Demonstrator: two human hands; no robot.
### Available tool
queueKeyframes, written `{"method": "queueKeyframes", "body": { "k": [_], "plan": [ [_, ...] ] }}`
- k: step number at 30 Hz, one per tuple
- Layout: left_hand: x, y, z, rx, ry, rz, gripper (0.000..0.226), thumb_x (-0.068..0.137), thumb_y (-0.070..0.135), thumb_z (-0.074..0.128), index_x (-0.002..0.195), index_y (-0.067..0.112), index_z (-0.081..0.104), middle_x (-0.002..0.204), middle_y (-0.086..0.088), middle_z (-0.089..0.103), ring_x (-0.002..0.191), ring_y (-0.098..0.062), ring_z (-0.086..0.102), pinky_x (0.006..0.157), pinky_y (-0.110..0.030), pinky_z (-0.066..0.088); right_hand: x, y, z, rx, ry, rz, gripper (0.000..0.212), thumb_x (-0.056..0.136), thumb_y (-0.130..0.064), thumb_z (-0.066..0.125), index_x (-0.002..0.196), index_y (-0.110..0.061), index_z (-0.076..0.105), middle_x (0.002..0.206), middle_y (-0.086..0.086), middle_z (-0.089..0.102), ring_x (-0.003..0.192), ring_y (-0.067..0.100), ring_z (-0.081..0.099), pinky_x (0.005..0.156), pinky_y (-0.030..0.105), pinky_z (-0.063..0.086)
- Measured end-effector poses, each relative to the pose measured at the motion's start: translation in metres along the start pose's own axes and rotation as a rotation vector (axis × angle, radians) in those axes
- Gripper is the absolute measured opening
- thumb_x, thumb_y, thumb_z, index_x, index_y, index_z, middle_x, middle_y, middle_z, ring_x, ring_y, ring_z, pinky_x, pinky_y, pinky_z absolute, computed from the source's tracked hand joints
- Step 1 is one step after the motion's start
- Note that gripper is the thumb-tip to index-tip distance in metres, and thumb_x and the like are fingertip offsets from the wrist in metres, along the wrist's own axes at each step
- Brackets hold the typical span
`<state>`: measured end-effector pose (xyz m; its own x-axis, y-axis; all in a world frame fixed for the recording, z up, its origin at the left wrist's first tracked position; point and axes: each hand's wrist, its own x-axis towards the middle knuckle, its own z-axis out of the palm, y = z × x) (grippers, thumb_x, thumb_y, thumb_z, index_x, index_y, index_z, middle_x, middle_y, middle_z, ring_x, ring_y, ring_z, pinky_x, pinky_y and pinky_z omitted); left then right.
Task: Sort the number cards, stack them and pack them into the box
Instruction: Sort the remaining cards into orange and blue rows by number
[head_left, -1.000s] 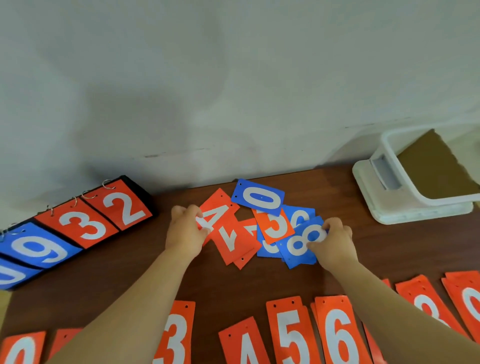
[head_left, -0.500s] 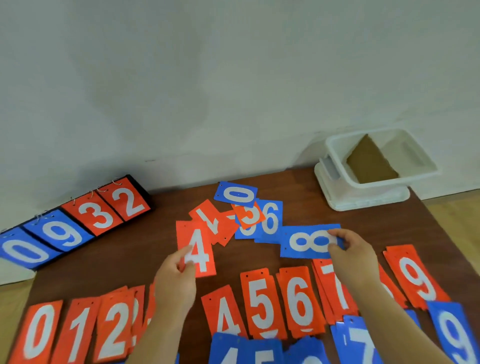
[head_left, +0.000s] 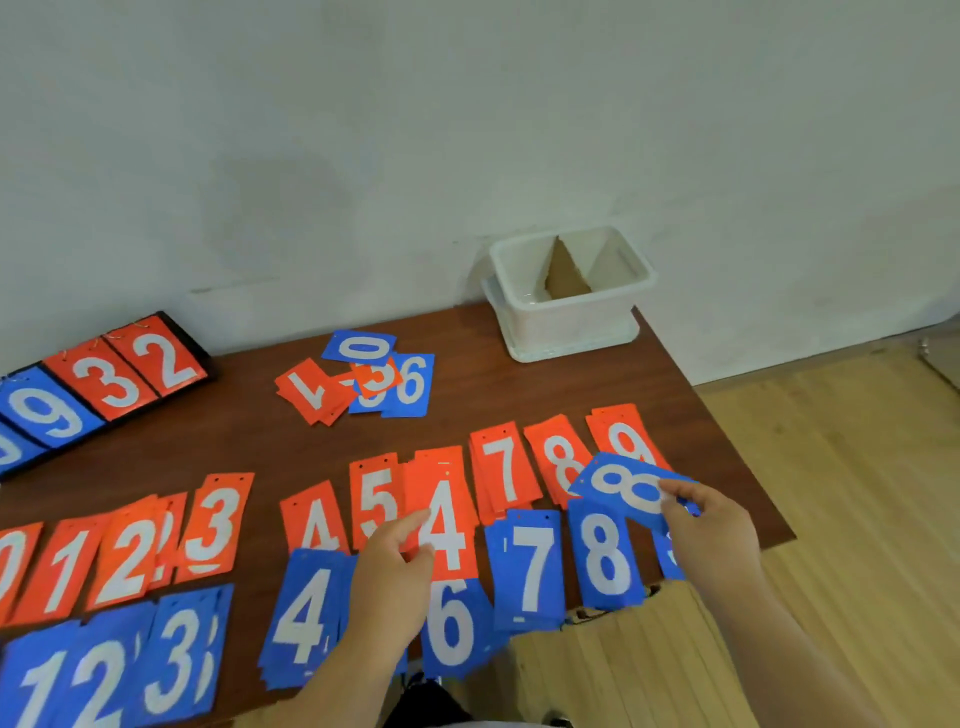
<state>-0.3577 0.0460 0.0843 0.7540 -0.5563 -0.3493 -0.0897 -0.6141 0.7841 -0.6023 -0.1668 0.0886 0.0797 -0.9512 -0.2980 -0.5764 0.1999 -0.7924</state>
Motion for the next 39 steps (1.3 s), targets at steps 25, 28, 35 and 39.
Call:
{"method": "queueKeyframes", "body": {
  "k": [25,28,35,39],
  "plan": [
    [-0.059,-0.041,0.028,-0.031,0.022,-0.112,0.026,0.096,0.020,0.070,0.112,0.039,0.062,0.125,0.007,0.059,0.115,-0.018,0.061,0.073,-0.015,0.054,-0.012,0.077,0.031,-0.472,-0.384,0.026,0.043,0.093,-0.034,0.069,0.133,-0.022,0.060,0.103,-0.003,0.061,0.076,0.011,0.063,0.058,0.025,0.052],
    [-0.047,-0.045,0.024,-0.028,-0.026,-0.081,0.025,0.097,0.019,0.068,0.114,0.036,0.061,0.123,0.009,0.058,0.111,-0.013,0.058,0.072,-0.012,0.052,-0.014,0.066,0.032,-0.548,-0.370,0.026,0.046,0.092,-0.037,0.069,0.134,-0.024,0.059,0.106,-0.002,0.064,0.074,0.010,0.063,0.063,0.027,0.054],
    [0.001,-0.041,0.003,-0.106,-0.139,-0.063,0.026,0.097,0.013,0.067,0.109,0.036,0.067,0.121,0.011,0.065,0.110,-0.013,0.065,0.077,-0.019,0.058,-0.033,0.008,0.076,-0.219,-0.524,-0.044,0.026,0.092,-0.030,0.073,0.116,-0.030,0.064,0.119,-0.014,0.061,0.097,0.012,0.064,0.062,0.016,0.051],
    [0.030,-0.032,-0.015,-0.086,-0.219,-0.034,0.030,0.097,0.011,0.067,0.109,0.038,0.068,0.112,0.020,0.063,0.103,-0.005,0.063,0.070,-0.015,0.056,-0.052,-0.028,0.129,-0.070,-0.668,-0.061,0.021,0.091,-0.028,0.074,0.106,-0.039,0.065,0.117,-0.019,0.064,0.108,0.003,0.061,0.079,0.016,0.050]
  ]
}}
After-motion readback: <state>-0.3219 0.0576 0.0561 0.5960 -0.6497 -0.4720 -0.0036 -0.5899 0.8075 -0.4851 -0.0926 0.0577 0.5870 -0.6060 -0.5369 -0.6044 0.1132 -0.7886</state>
